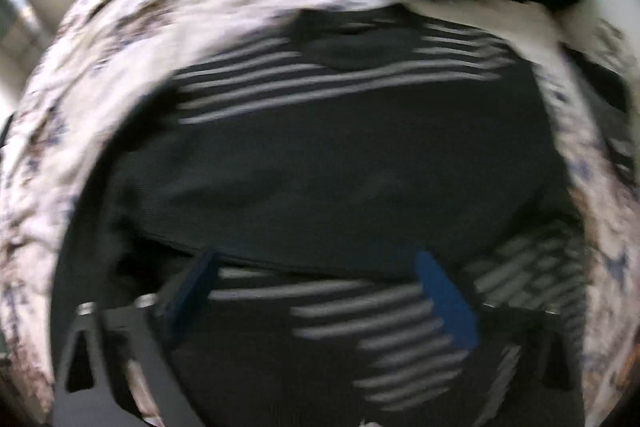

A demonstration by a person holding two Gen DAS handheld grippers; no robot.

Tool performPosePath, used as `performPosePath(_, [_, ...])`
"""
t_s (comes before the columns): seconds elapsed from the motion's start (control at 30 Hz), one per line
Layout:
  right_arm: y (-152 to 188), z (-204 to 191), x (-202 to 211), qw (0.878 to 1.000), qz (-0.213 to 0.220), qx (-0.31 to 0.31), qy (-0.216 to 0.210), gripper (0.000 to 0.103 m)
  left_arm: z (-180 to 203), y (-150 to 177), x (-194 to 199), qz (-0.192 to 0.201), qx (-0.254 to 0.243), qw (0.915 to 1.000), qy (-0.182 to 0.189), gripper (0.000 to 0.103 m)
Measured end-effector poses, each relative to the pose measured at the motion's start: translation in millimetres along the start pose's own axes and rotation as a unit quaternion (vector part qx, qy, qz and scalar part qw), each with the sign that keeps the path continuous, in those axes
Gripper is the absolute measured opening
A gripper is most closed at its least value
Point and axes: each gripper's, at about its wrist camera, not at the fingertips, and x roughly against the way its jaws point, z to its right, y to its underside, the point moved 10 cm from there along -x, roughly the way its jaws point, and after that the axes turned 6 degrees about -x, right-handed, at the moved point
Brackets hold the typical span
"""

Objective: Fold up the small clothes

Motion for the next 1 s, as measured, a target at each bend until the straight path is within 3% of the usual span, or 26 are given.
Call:
performPosePath(0.07, [6,22,2,1.0,0.006,-0.007,0.013,0.103,-10,0,-14,-0.015,0.06,0.9971,0.045,0.103])
performPosePath(0.2, [16,35,3,1.0,-0.006,-0.022,-0.001,0.103,-27,-13,-30,-0.018,0.161,0.9827,0.089,0.103])
performPosePath(0.33, [26,38,2,0.999,-0.022,-0.024,-0.012,0.103,-54,-27,-28,0.021,0.289,0.9494,0.121,0.098])
performPosePath(0.4, [26,36,5,0.999,-0.026,-0.027,-0.017,0.103,-66,-30,-22,0.043,0.325,0.9375,0.117,0.074])
performPosePath(0.47, [29,36,6,0.999,-0.029,-0.027,-0.024,0.103,-76,-34,-12,0.067,0.333,0.9364,0.088,0.009])
performPosePath(0.6, [32,39,9,0.999,-0.03,-0.012,-0.011,0.103,-69,-55,15,0.124,0.278,0.9501,0.067,0.007])
performPosePath(0.7, [25,50,7,0.999,-0.016,0.013,0.037,0.103,-38,-79,51,0.179,0.18,0.9664,0.04,0.007])
performPosePath(0.77, [15,57,6,0.998,-0.004,0.024,0.055,0.103,-10,-94,82,0.223,0.095,0.97,0.016,0.007])
performPosePath(0.87, [3,66,5,0.998,0.003,0.03,0.064,0.103,51,-97,120,0.274,-0.023,0.9615,-0.001,0.007])
performPosePath(1.0, [-7,82,3,0.999,-0.001,0.016,0.051,0.103,138,-76,157,0.323,-0.16,0.9326,0.002,0.007])
